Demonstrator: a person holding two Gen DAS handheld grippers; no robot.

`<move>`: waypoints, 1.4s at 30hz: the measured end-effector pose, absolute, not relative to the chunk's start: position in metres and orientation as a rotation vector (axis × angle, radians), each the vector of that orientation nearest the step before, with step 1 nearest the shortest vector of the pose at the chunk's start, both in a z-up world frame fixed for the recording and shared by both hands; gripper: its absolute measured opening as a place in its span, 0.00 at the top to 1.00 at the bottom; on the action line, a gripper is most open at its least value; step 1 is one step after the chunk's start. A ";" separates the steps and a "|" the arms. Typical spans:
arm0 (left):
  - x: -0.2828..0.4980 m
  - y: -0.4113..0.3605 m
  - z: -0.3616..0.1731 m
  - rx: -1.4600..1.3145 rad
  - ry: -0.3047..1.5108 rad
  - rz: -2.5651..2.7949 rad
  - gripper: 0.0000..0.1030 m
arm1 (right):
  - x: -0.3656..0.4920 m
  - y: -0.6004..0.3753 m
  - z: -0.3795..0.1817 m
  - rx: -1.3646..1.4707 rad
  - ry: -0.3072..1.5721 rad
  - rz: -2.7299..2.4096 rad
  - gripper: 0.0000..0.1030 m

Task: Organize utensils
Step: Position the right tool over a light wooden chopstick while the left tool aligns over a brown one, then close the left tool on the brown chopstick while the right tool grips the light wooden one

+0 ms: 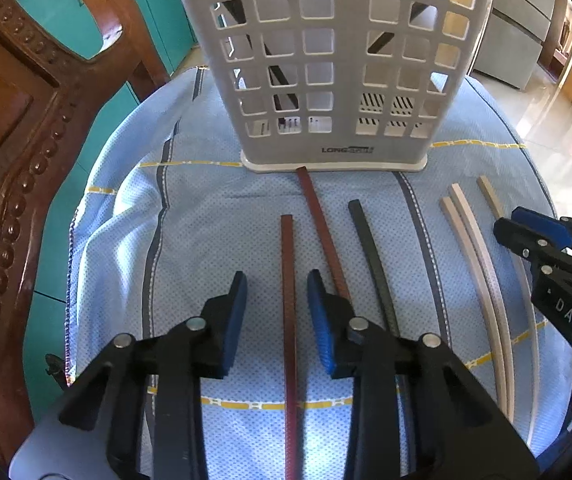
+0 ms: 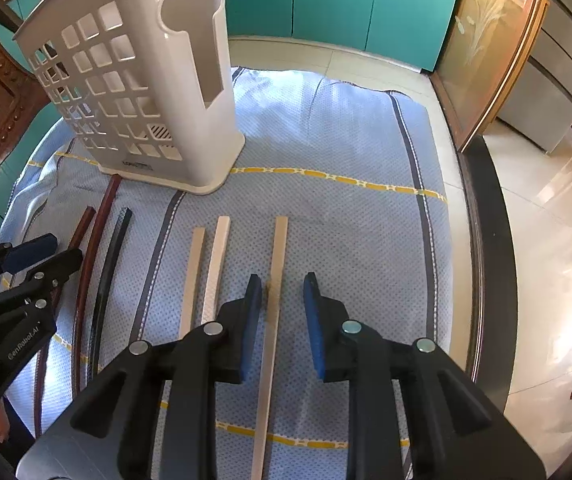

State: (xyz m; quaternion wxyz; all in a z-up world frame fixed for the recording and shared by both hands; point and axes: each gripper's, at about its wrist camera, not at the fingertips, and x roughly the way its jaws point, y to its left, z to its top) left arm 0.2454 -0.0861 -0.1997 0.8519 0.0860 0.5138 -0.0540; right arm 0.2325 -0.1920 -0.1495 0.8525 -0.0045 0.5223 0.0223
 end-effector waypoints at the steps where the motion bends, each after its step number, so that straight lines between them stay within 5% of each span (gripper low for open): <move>1: 0.246 -0.085 -0.200 0.174 1.084 -0.116 0.68 | 0.234 -0.192 -0.150 -0.013 1.098 0.046 0.76; 17: 0.248 -0.076 -0.200 0.163 1.095 -0.109 0.57 | 0.232 -0.190 -0.150 -0.004 1.096 0.049 0.72; 22: 0.247 -0.076 -0.199 0.144 1.105 -0.136 0.71 | 0.234 -0.192 -0.150 -0.011 1.094 0.046 0.72; 24: 0.246 -0.079 -0.199 0.136 1.110 -0.154 0.84 | 0.234 -0.192 -0.150 -0.015 1.091 0.049 0.73; 26: 0.246 -0.080 -0.199 0.133 1.113 -0.165 0.93 | 0.233 -0.191 -0.151 -0.010 1.087 0.067 0.88; 33: 0.242 -0.079 -0.194 0.130 1.067 -0.161 0.93 | 0.227 -0.194 -0.139 0.045 1.040 0.112 0.92; 42: 0.203 -0.065 -0.133 0.081 0.824 -0.200 0.93 | 0.187 -0.208 -0.062 0.099 0.709 0.208 0.92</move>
